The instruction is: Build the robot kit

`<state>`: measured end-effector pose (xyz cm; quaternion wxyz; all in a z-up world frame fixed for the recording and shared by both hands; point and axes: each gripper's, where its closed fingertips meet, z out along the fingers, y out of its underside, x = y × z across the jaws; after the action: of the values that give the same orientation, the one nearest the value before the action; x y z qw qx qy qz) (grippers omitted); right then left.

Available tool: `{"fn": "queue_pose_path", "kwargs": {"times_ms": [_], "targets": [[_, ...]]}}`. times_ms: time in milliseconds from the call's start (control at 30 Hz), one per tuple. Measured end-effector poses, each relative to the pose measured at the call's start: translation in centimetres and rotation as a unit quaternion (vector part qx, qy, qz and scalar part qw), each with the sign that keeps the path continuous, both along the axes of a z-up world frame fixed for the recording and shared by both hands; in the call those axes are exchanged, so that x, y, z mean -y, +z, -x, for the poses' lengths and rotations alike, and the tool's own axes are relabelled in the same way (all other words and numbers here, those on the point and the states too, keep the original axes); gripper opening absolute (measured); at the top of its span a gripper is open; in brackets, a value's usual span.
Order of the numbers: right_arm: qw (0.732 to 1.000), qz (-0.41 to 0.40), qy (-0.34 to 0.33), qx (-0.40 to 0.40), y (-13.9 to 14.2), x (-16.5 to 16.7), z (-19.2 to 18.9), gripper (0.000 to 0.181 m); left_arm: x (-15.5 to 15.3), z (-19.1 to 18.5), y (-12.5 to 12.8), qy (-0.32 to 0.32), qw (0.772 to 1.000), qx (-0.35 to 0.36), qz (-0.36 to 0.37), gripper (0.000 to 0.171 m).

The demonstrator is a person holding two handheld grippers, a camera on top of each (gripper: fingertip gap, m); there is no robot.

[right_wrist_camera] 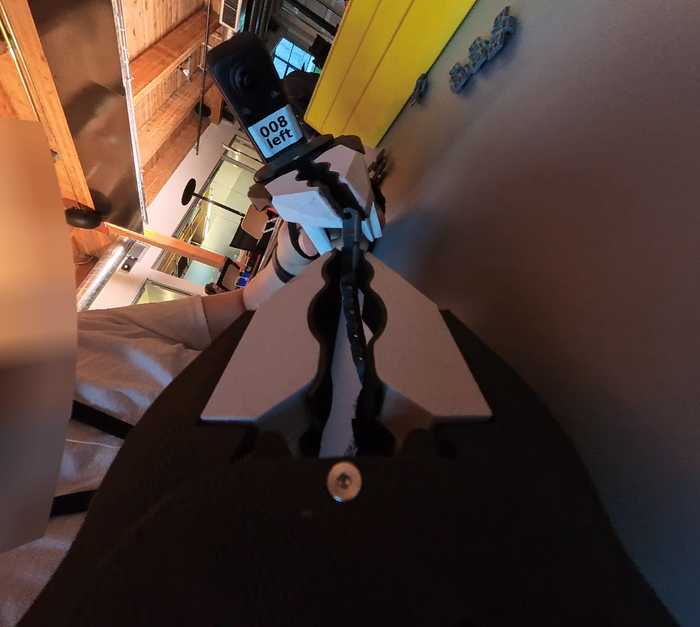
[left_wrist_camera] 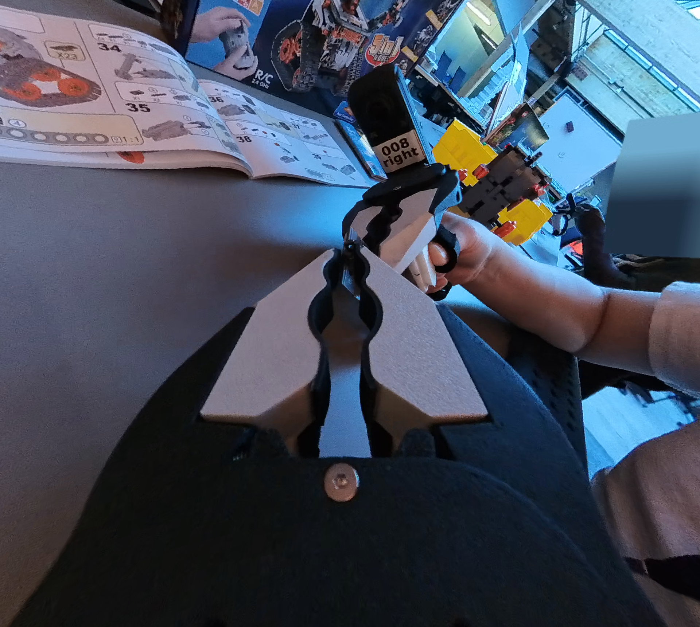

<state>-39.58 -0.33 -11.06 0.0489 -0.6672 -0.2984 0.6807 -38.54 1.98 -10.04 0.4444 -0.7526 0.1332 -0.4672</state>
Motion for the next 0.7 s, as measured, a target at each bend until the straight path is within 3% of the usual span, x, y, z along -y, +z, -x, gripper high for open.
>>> {"fn": "queue_pose_path", "kwargs": {"times_ms": [333, 700], "targets": [[0.999, -0.031, 0.007, -0.042, 1.1, 0.5, -0.2, 0.005, 0.7, 0.4, 1.1, -0.007, 1.000, 0.025, -0.018, 0.007], [0.995, -0.035, -0.007, -0.095, 2.6, -0.2, -0.8, 0.005, 1.5, -0.2, 1.4, -0.062, 0.988, 0.129, 0.063, 0.010]]}}
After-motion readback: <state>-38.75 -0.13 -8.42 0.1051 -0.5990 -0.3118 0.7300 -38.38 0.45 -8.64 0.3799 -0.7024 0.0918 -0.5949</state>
